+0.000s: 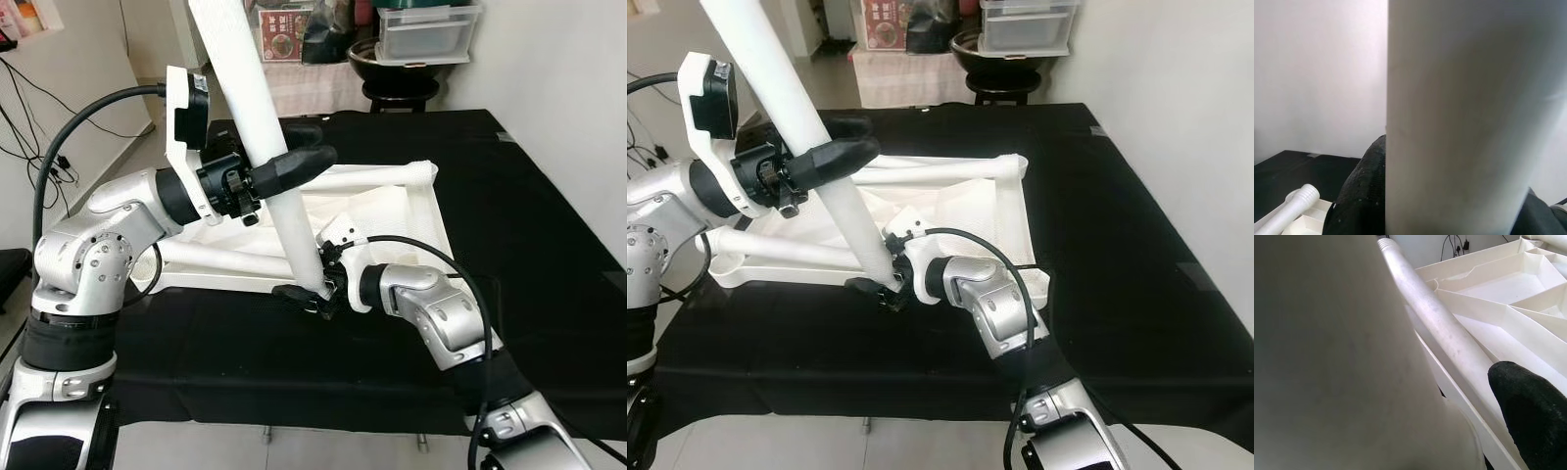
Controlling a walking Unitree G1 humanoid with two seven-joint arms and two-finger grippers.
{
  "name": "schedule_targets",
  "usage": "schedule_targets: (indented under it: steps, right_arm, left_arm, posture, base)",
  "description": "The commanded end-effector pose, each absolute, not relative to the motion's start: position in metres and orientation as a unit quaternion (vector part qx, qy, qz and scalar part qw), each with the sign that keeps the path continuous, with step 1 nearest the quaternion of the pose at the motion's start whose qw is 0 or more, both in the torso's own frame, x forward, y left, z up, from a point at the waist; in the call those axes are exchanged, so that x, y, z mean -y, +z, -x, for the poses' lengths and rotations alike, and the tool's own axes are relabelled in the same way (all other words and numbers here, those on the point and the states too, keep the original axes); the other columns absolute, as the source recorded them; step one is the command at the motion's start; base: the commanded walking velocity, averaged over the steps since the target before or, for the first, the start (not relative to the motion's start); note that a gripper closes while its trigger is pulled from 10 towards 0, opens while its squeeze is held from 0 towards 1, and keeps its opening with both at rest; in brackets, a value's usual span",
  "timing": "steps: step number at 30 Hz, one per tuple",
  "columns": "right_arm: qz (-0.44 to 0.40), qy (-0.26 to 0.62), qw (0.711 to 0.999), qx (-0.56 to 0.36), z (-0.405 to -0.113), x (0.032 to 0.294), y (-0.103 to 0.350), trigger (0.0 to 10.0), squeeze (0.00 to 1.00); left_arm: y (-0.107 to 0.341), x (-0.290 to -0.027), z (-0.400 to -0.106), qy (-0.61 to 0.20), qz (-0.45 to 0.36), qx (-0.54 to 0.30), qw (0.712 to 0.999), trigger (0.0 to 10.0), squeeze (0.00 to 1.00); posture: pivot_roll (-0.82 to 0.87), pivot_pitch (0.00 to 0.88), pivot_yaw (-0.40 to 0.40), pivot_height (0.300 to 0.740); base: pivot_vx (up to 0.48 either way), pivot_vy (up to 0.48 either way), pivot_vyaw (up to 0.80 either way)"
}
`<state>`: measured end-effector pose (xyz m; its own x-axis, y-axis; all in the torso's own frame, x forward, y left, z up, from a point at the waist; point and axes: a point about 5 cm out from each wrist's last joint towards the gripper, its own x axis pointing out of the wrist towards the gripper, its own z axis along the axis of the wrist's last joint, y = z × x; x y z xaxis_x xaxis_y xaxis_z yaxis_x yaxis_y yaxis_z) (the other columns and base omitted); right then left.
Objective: Building children table
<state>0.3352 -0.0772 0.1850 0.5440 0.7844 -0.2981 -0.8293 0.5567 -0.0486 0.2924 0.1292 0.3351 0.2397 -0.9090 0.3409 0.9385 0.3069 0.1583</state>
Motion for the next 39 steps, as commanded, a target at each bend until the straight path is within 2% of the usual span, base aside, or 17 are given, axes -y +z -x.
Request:
schedule_targets:
  steps: [1,7,13,25,26,27,28,39]
  right_arm:
    - [0.037,0.456,0.887,-0.069,-0.339,0.072,0.207,10.0,0.0]
    - [0.008,0.484,0.875,-0.022,-0.333,0.068,0.224,10.0,0.0]
    - [0.031,0.537,0.843,0.016,-0.32,0.06,0.231,10.0,0.0]
    - [0.088,0.562,0.822,0.03,-0.315,0.046,0.228,10.0,0.0]
    - [0.088,0.567,0.818,0.032,-0.314,0.044,0.228,2.5,0.0]
    - [0.088,0.567,0.818,0.032,-0.314,0.044,0.228,2.5,0.0]
    - [0.086,0.572,0.815,0.032,-0.313,0.043,0.228,0.0,0.0]
    - [0.13,0.567,0.813,-0.033,-0.317,0.042,0.204,0.0,0.0]
  left_arm:
    - [0.329,-0.115,-0.283,-0.651,0.06,0.172,0.737,10.0,0.0]
    - [0.327,-0.115,-0.286,-0.647,0.068,0.173,0.74,10.0,0.0]
    - [0.324,-0.115,-0.288,-0.644,0.074,0.174,0.741,10.0,0.0]
    - [0.326,-0.116,-0.29,-0.641,0.083,0.18,0.742,10.0,0.0]
    - [0.327,-0.115,-0.29,-0.641,0.082,0.181,0.741,10.0,0.0]
    - [0.327,-0.115,-0.29,-0.641,0.082,0.181,0.741,10.0,0.0]
    - [0.327,-0.115,-0.29,-0.641,0.082,0.182,0.741,10.0,0.0]
    - [0.327,-0.111,-0.288,-0.65,0.081,0.182,0.733,10.0,0.0]
  posture:
    - [-0.13,0.042,0.072,0.74]
    - [-0.13,0.044,0.076,0.74]
    - [-0.13,0.04,0.075,0.74]
    - [-0.13,0.03,0.07,0.74]
    - [-0.12,0.027,0.068,0.74]
    - [-0.12,0.027,0.068,0.74]
    - [-0.12,0.026,0.068,0.74]
    - [-0.13,0.024,0.066,0.74]
  base:
    - [0.0,0.0,0.0]
    - [0.0,0.0,0.0]
    - [0.0,0.0,0.0]
    - [0.0,0.0,0.0]
    - [0.0,0.0,0.0]
    - [0.0,0.0,0.0]
    - [0.0,0.0,0.0]
    - [0.0,0.0,0.0]
